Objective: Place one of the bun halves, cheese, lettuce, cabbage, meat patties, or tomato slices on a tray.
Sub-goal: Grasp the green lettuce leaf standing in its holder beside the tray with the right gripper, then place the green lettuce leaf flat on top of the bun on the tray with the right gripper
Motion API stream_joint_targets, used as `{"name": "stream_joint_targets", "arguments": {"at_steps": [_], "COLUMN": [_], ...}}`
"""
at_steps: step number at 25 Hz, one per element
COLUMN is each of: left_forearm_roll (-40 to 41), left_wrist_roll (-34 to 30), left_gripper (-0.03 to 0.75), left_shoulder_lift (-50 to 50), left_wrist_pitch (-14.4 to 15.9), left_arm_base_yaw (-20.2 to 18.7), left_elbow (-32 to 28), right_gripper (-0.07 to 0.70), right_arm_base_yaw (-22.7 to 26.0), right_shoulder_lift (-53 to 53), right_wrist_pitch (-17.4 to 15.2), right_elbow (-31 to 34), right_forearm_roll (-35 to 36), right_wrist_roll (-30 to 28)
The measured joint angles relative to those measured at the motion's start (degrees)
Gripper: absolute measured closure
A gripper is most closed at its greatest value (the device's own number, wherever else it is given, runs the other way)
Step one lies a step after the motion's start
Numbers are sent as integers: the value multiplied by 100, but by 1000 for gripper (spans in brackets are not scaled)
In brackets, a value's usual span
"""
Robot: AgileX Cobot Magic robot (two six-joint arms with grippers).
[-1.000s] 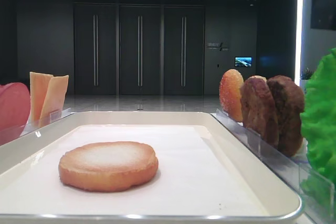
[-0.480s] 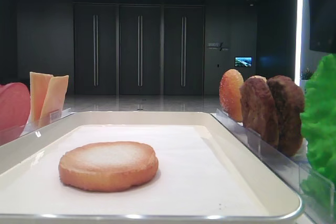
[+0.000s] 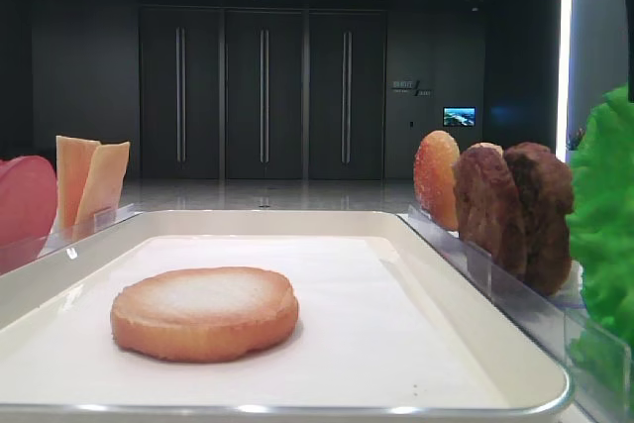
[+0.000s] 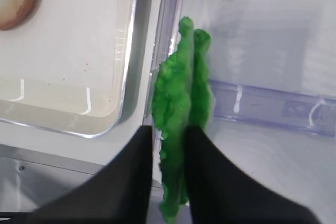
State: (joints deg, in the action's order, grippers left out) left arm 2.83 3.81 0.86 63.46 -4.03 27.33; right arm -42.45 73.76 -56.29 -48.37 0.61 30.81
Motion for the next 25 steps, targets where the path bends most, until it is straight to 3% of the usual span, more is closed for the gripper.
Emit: {"name": "stream_joint_targets", "arguments": {"at_steps": [2,4,10,20,25], "left_forearm_roll": [0,0,0,0,0], "left_wrist_roll": [0,0,0,0,0], "left_gripper": [370,370,370,370,370], "left_shoulder_lift": [0,0,0,0,0], "left_wrist_pitch": [0,0,0,0,0], "left_arm_base_yaw": [0,0,0,0,0], "left_elbow": [0,0,0,0,0], "right_gripper": [578,616,616,616,616], "right_arm_base_yaw": [0,0,0,-243,-467], "right_shoulder_lift": [0,0,-46,-520,-533], "right_wrist_pitch": [0,5,-114,-882,-816], "right_elbow": [0,0,-20,-865,-1031], "right_forearm_roll": [-13,-23,-18,61,83], "right_wrist_roll": [0,0,0,57,134]}}
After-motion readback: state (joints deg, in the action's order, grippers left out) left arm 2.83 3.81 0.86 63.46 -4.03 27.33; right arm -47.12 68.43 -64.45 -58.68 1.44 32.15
